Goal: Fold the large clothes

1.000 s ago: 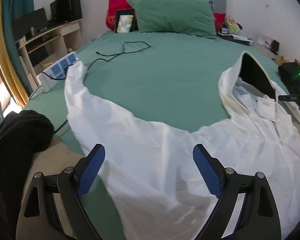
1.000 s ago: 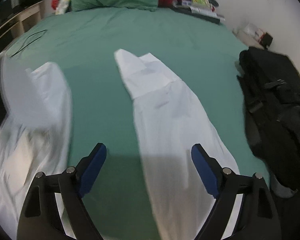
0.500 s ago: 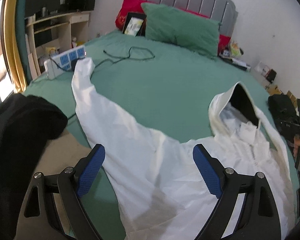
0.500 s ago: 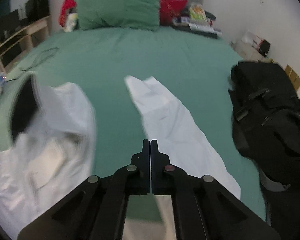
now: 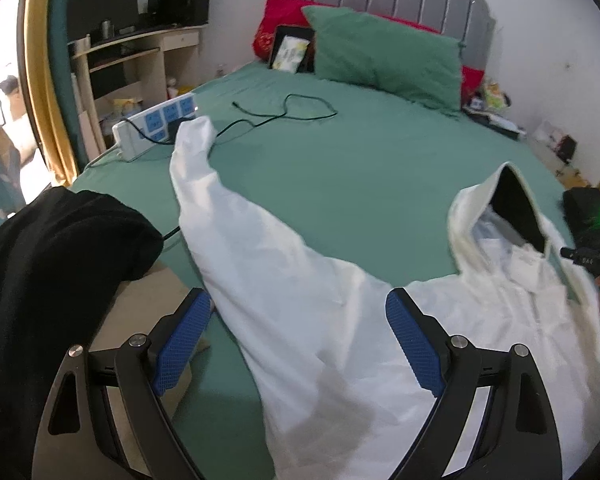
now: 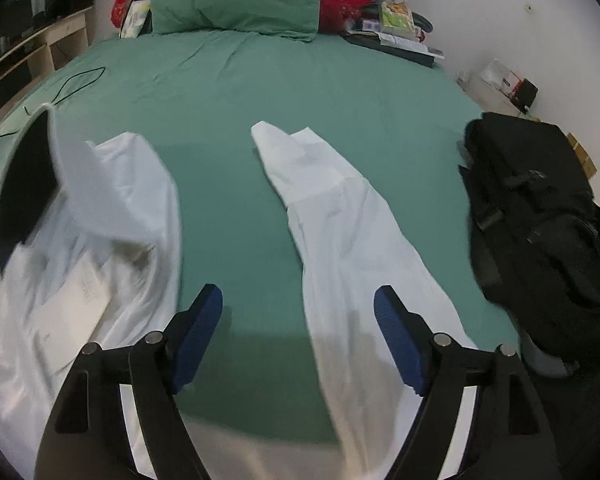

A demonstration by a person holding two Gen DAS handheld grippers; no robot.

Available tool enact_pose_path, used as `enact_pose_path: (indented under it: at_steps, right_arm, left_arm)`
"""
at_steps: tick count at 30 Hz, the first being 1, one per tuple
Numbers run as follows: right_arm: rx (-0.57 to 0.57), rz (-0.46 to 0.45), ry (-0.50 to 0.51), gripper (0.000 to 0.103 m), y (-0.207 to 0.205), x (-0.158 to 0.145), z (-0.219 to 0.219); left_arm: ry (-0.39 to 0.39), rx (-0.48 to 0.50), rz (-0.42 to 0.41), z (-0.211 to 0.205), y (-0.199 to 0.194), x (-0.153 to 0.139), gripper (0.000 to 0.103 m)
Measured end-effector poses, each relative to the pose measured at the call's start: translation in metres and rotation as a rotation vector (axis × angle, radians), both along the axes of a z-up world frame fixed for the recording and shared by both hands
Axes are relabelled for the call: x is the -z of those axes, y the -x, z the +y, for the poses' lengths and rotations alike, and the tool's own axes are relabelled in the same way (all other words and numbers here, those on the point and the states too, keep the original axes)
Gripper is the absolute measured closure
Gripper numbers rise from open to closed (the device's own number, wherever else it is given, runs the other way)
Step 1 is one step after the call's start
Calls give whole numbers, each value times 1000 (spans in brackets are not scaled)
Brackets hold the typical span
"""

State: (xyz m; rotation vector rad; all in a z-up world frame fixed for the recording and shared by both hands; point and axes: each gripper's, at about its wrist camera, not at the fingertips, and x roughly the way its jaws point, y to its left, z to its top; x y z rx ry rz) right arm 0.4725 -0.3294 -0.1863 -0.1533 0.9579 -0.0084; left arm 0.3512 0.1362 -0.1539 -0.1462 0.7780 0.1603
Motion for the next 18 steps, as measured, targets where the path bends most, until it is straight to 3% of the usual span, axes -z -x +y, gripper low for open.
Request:
enact_pose_path:
  at_steps: [5,6,7,9,10,13,18]
  right_arm:
    - [-14,-18,32,25,-38,19,-3]
    - [-8,-23,34,31,-45,23,-4]
    - [-5,-22,35,39,-52,26,-6]
    - [-8,-6,12,87,-63,34,-10]
    - [-13,-14,6,102,-62,34,-7]
    - [-32,-43,39,101,-52,24,-1]
    - [-52,-95,-11,101,-7,-30,3]
  left_arm:
    - [-53,9,15,-1,-12,19,11]
    - [-76,15,23,-2,-14,24,11]
    - [-92,20,32,-4,-14,27,11]
    - [-105,42,52,-9,-15,31,11]
    - [-106,59,57,-13,-16,32,11]
    - [-134,106,43,-23,-12,29,11]
    - [-163,143,-15,-35,-1,11,11]
